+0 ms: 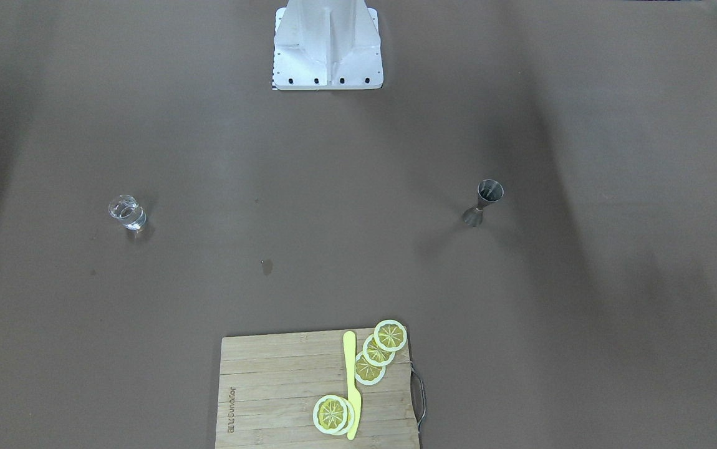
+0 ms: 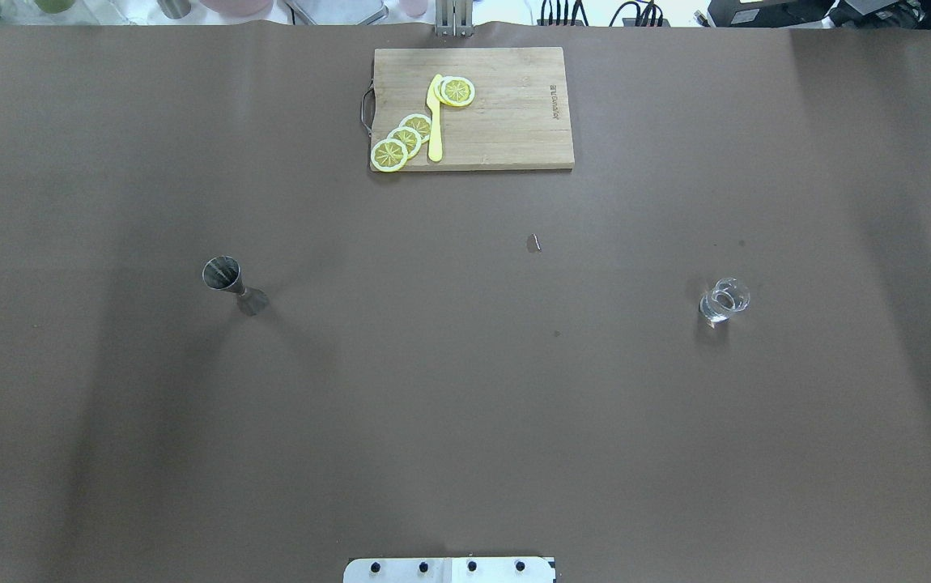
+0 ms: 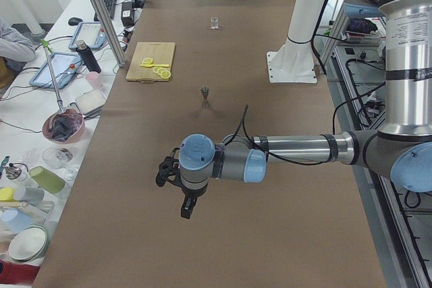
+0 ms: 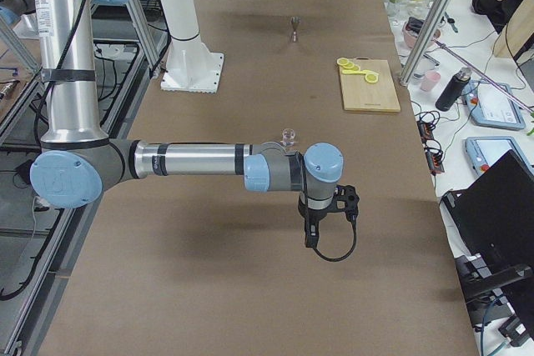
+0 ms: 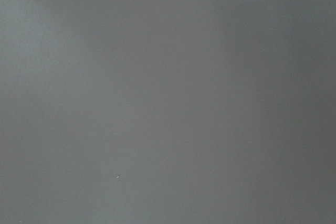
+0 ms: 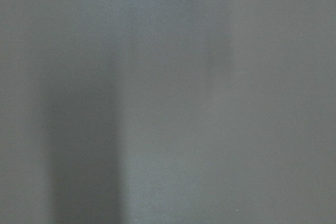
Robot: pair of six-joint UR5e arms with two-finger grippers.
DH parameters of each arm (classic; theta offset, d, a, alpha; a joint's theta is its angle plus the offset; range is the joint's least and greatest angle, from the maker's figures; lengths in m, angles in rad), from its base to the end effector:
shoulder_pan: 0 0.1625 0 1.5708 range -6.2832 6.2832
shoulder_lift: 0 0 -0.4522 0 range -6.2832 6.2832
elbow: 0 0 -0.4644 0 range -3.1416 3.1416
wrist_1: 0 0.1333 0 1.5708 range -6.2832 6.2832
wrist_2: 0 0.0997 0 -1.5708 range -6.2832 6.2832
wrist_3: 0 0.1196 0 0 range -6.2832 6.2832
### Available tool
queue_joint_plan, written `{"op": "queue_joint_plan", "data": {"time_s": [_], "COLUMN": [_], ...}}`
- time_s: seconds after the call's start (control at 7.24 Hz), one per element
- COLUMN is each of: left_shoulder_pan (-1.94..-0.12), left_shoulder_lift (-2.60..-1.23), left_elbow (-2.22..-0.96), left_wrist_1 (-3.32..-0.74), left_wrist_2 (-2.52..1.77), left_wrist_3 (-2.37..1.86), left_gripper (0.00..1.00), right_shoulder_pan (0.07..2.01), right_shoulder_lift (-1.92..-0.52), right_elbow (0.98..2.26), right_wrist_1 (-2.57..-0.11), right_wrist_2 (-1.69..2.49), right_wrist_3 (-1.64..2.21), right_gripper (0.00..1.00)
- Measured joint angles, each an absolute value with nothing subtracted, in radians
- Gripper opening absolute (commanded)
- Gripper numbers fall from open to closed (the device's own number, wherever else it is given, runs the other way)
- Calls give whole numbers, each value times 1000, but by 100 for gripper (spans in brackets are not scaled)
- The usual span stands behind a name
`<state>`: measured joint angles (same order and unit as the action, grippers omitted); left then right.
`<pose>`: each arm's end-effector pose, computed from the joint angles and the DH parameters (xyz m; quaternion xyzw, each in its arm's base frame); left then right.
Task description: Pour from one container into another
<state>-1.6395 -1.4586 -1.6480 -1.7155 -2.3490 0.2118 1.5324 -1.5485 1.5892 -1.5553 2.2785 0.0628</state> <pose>-0.0851 -0.5173 0.7019 0.1032 0.3680 0.0868 0.9200 0.0333 -0.5804 0.6808 0.0088 -0.3473 0.0017 0.9377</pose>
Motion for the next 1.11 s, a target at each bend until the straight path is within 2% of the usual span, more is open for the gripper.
{"op": "queue_joint_plan", "data": {"time_s": [1.11], "left_shoulder_pan": [-1638], "left_shoulder_lift": [-1463], "left_elbow": [-1658], "left_wrist_1": [-1717], "left_wrist_2": [-2350], "left_wrist_3": [210], "left_gripper": [99], "right_shoulder_pan": [1532], "right_shoulder_lift": [-1552], "right_elbow": [1593], "right_wrist_1": [-1558], "right_wrist_2": [2284], "right_wrist_3": [63], "right_gripper": [100]}}
